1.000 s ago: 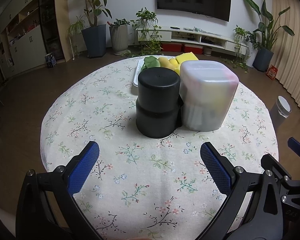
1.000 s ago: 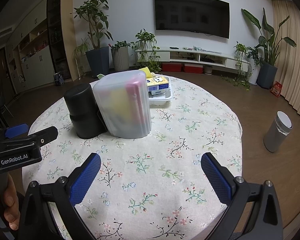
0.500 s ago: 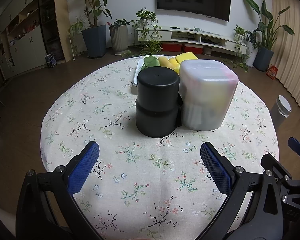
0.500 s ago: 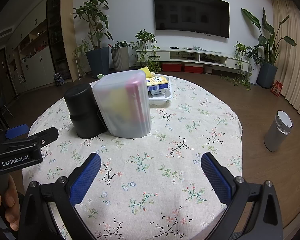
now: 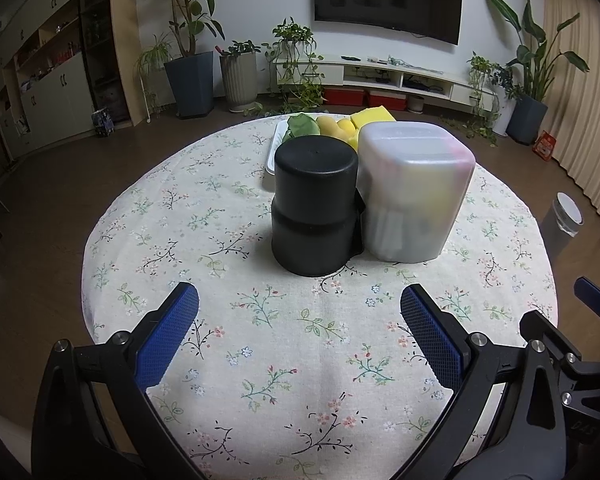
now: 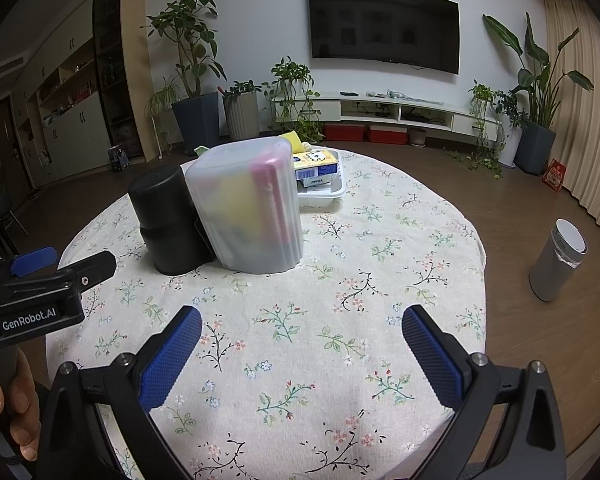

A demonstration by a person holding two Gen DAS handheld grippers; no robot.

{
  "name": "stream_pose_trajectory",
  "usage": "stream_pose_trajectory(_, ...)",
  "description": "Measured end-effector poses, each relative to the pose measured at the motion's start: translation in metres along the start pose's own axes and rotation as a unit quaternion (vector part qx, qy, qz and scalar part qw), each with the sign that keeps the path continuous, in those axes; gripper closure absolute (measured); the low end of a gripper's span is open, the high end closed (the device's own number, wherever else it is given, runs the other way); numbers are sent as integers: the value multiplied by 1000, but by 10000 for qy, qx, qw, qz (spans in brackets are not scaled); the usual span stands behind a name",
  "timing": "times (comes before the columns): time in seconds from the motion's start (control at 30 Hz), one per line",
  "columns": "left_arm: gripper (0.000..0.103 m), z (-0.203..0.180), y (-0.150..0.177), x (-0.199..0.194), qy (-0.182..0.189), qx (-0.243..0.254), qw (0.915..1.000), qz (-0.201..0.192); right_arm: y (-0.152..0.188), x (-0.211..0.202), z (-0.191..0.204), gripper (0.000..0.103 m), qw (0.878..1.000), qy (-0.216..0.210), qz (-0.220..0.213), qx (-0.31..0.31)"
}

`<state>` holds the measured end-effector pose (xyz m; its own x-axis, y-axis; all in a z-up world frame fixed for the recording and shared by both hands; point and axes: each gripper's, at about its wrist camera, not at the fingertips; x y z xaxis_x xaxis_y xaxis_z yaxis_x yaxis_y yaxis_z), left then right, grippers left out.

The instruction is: Organize soft objects

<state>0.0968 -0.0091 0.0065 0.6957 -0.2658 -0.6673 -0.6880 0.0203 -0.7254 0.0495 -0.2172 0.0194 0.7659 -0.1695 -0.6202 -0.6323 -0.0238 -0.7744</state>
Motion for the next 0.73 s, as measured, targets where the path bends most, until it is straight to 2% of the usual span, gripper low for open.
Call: stream_pose_trajectory(0.73, 0, -4, 0, -5, 31, 37, 10000, -32, 1, -1, 0, 0, 10000, -9, 7, 14)
Point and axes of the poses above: each gripper's, at about its wrist camera, not at the fingertips, and x roughly the way its jaws point, z to its left, y to its underside, and after that the axes turned 15 degrees about y, right-handed
